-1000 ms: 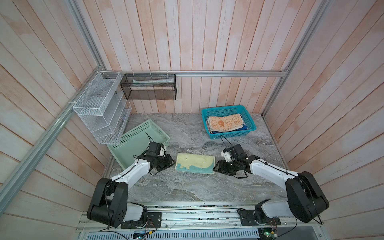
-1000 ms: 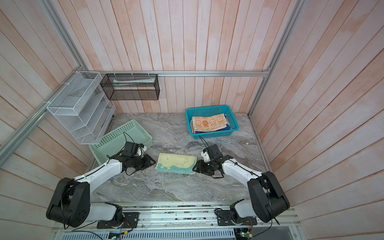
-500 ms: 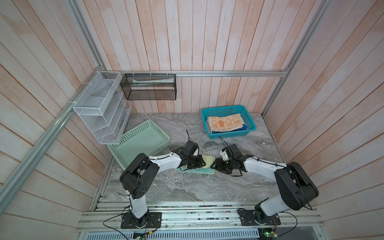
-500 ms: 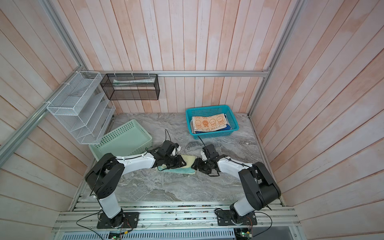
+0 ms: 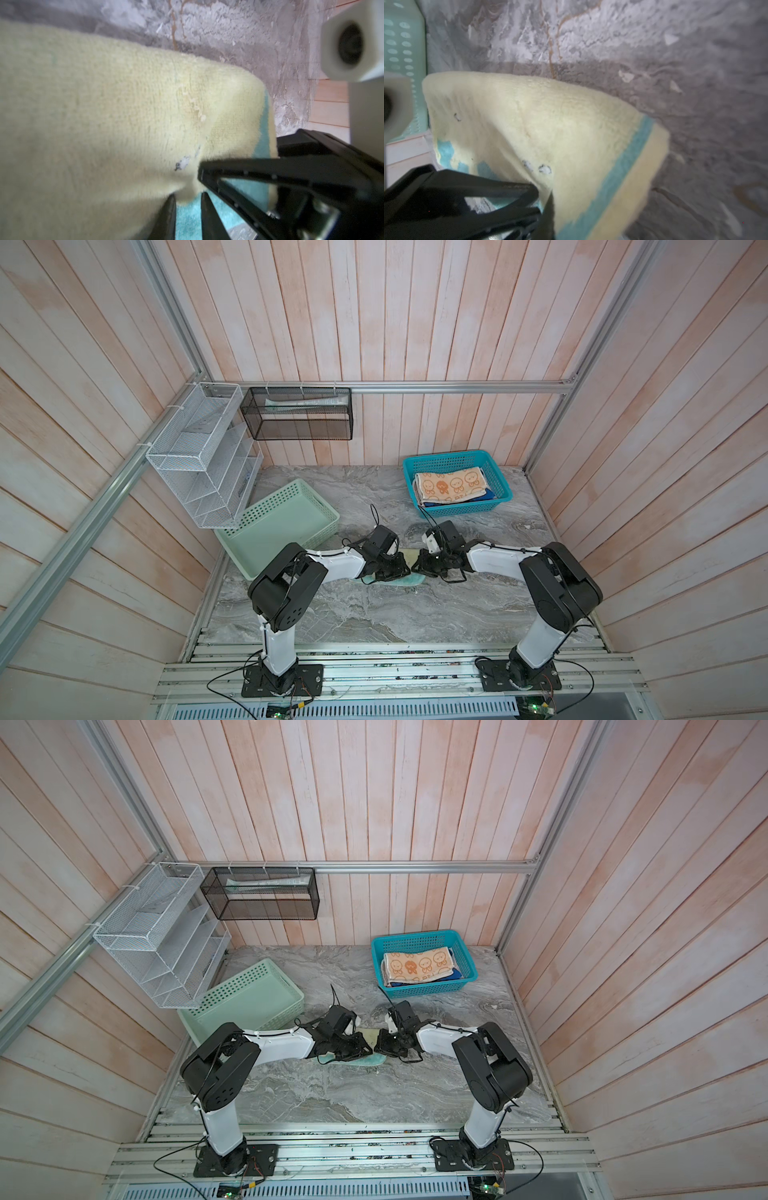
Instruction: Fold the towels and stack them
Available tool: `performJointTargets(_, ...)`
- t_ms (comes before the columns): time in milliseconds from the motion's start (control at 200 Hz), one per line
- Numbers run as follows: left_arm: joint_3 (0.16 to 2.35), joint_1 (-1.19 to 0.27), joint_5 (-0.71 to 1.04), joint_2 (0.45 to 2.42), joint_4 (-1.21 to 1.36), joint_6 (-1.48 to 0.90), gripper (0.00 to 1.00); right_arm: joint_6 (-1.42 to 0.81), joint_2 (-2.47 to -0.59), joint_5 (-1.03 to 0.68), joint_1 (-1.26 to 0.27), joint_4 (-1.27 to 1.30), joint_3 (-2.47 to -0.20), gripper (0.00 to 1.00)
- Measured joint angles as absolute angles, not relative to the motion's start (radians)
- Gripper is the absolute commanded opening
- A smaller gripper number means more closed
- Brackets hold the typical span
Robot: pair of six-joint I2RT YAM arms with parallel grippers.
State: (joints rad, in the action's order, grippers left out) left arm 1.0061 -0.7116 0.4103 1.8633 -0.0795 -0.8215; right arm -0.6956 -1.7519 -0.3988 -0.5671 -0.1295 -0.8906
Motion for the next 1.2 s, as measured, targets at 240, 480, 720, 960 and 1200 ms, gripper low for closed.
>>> performJointTargets(240,0.97,-0.635,0.411,1.797,-0.082,-0.791,0.24,-0.519,-1.857,-0.331,-0.572,-0.311,-1.148,0.0)
performJointTargets(480,1.015,-0.536,0.402,1.75,-0.127,-0.707,0.24,-0.299,-1.922,-0.236,-0.558,-0.498,-1.493,0.0)
performJointTargets(720,1.176,-0.446,0.398,1.746,-0.16,-0.627,0.25,-0.139,-1.957,-0.222,-0.459,-0.63,-1.786,0.0)
performJointTargets(960,1.258,-0.382,0.408,1.747,-0.184,-0.577,0.24,-0.038,-2.051,-0.226,-0.31,-0.774,-2.002,0.0)
performJointTargets(1200,1.267,-0.363,0.426,1.769,-0.193,-0.563,0.25,0.006,-2.213,-0.251,-0.159,-0.897,-2.244,0.0)
